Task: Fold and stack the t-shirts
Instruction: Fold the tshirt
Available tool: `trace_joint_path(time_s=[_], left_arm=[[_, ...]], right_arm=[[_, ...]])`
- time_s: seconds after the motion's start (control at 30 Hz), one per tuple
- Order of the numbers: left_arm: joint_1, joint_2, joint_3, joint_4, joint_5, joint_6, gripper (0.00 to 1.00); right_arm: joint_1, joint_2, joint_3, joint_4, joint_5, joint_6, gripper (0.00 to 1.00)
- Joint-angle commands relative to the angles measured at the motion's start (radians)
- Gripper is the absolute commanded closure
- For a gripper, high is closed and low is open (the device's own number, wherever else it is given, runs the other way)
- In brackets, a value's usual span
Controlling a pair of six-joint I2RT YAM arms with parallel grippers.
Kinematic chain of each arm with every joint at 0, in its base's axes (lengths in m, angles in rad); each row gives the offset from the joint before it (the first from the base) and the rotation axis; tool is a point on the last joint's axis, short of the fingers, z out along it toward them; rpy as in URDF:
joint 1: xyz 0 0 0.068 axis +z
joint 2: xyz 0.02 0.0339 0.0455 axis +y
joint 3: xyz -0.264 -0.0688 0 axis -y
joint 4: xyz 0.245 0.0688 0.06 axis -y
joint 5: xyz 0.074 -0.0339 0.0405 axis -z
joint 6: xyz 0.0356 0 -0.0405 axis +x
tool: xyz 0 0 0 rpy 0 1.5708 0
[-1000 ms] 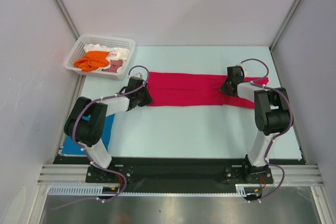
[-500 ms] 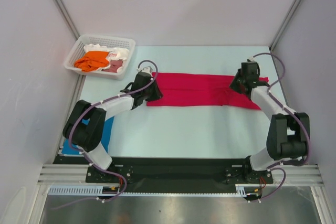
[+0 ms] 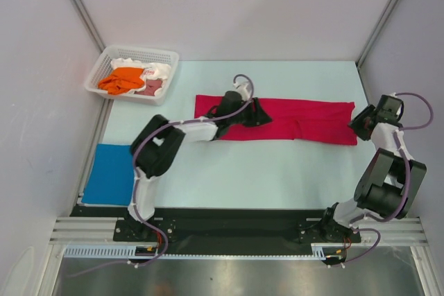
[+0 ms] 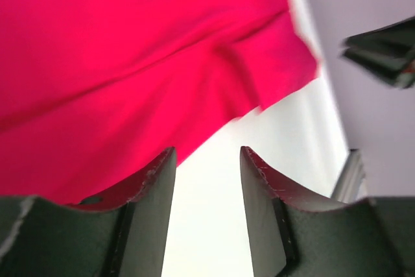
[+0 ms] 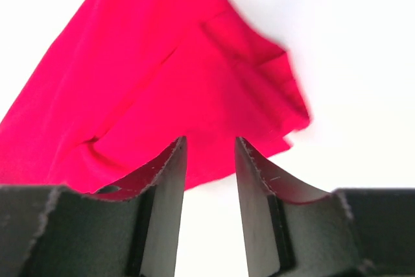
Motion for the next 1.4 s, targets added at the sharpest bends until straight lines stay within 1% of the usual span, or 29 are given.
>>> trace_joint_path(time_s=[0.0,0.07,0.1,0.17,0.2,0.23,0.27,0.33,0.37,0.5,0.6,0.73,0.8,0.87,0.97,1.17,1.3,1.37], left_arm=[[-0.074,0.114,0.169,0.217,0.034,-0.133,0.50],[-0.109,0.187,0.226,0.230,-0.009,-0.144,0.48],[-0.118,0.212,0.278,0.230,-0.056,-0.150,0.48],[-0.132,0.288,0.338,0.199,-0.095,-0.183,0.48],[-0.140,0.316,0.396,0.196,-0.104,-0.205,0.49],[-0.143,0.342,0.422,0.196,-0.109,-0.254,0.49],[-0.152,0.397,0.448,0.196,-0.110,-0.278,0.50],[-0.160,0.445,0.522,0.199,-0.107,-0.326,0.50],[-0.170,0.480,0.545,0.198,-0.110,-0.335,0.51],[-0.192,0.540,0.668,0.149,-0.128,-0.332,0.50],[-0.198,0.565,0.705,0.127,-0.147,-0.326,0.51],[-0.200,0.571,0.719,0.070,-0.152,-0.332,0.56],[-0.203,0.556,0.673,0.076,-0.164,-0.335,0.55],[-0.210,0.545,0.657,0.086,-0.176,-0.314,0.52],[-0.210,0.574,0.717,0.032,-0.164,-0.320,0.52],[-0.210,0.585,0.714,0.004,-0.175,-0.329,0.47],[-0.201,0.616,0.743,0.015,-0.164,-0.331,0.49],[-0.200,0.632,0.775,0.015,-0.158,-0.332,0.56]], right_arm=[[-0.046,0.047,0.045,0.044,-0.099,-0.060,0.58],[-0.054,0.095,0.073,0.067,-0.111,-0.065,0.58],[-0.054,0.113,0.083,0.073,-0.122,-0.071,0.58],[-0.054,0.153,0.108,0.093,-0.133,-0.082,0.58],[-0.054,0.161,0.116,0.096,-0.133,-0.082,0.58],[-0.054,0.170,0.123,0.102,-0.134,-0.085,0.58],[-0.054,0.184,0.129,0.105,-0.139,-0.083,0.58],[-0.054,0.192,0.134,0.105,-0.139,-0.077,0.59],[-0.052,0.193,0.133,0.108,-0.143,-0.074,0.59],[-0.036,0.176,0.093,0.136,-0.165,-0.062,0.61],[-0.020,0.155,0.077,0.134,-0.151,-0.063,0.61],[-0.023,0.135,0.074,0.134,-0.148,-0.057,0.61],[-0.026,0.133,0.076,0.131,-0.145,-0.057,0.60],[-0.032,0.135,0.079,0.131,-0.146,-0.056,0.60],[-0.043,0.135,0.076,0.133,-0.146,-0.042,0.60],[-0.060,0.170,0.105,0.134,-0.128,-0.053,0.60],[-0.068,0.259,0.180,0.111,-0.137,-0.077,0.63],[-0.068,0.293,0.206,0.101,-0.145,-0.088,0.67]])
